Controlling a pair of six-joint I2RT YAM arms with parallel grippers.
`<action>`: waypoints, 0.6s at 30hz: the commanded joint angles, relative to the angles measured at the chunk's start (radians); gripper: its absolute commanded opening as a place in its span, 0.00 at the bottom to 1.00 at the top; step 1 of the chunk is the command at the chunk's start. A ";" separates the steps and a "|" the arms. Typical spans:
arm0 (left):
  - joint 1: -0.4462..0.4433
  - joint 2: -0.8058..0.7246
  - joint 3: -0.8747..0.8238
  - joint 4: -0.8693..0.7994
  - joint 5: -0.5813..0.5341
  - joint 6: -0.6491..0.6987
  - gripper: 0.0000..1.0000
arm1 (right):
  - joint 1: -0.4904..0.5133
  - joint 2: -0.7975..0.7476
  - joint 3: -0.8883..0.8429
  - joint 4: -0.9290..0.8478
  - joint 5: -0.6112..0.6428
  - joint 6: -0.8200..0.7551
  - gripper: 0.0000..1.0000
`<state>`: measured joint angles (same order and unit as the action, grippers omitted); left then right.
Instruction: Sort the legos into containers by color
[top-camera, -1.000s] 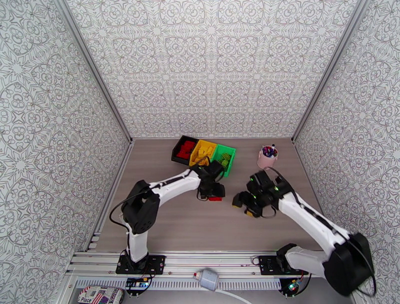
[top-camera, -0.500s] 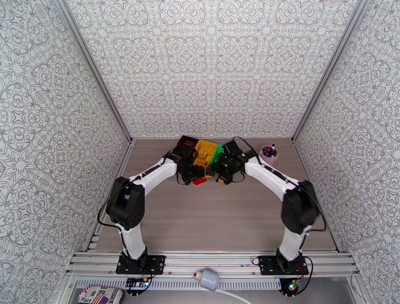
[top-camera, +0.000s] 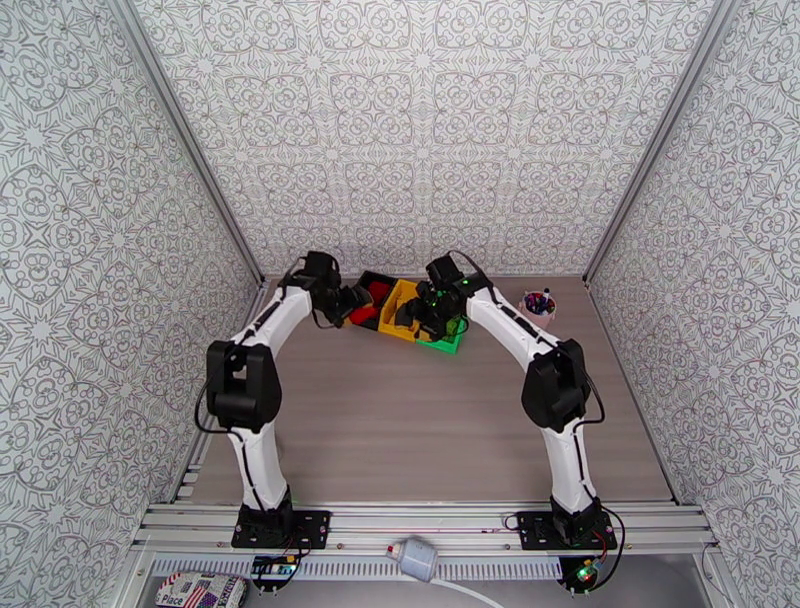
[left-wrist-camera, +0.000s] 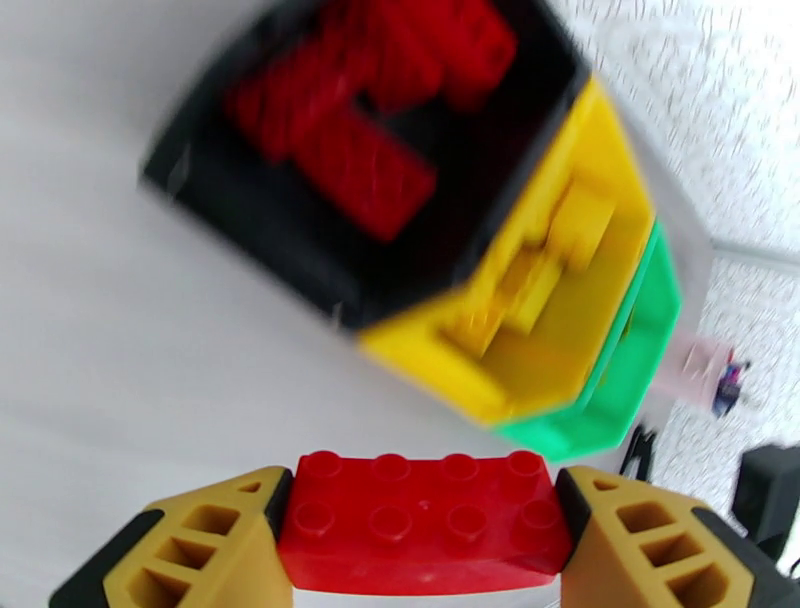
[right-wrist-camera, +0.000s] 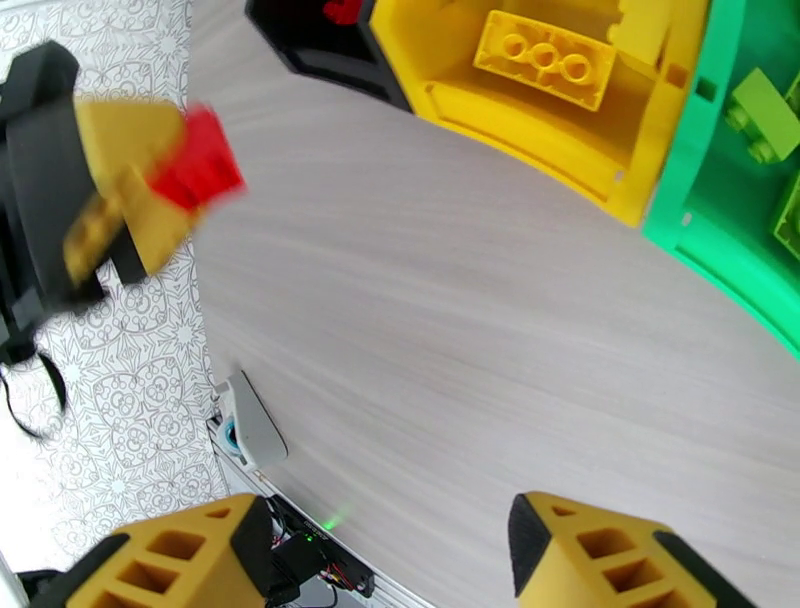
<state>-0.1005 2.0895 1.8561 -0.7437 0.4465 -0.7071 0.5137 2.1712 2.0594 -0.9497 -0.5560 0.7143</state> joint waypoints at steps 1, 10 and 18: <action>0.021 0.117 0.153 -0.019 0.083 0.003 0.62 | -0.033 0.015 0.038 -0.048 -0.016 -0.016 0.67; 0.022 0.236 0.383 -0.068 0.086 0.012 0.99 | -0.064 -0.028 -0.016 -0.056 0.008 -0.033 0.67; -0.003 -0.060 0.029 0.057 0.015 0.092 0.99 | -0.078 -0.127 -0.128 -0.063 0.070 -0.078 0.67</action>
<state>-0.0864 2.1807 1.9751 -0.7479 0.4889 -0.6693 0.4477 2.1204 1.9640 -0.9901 -0.5320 0.6720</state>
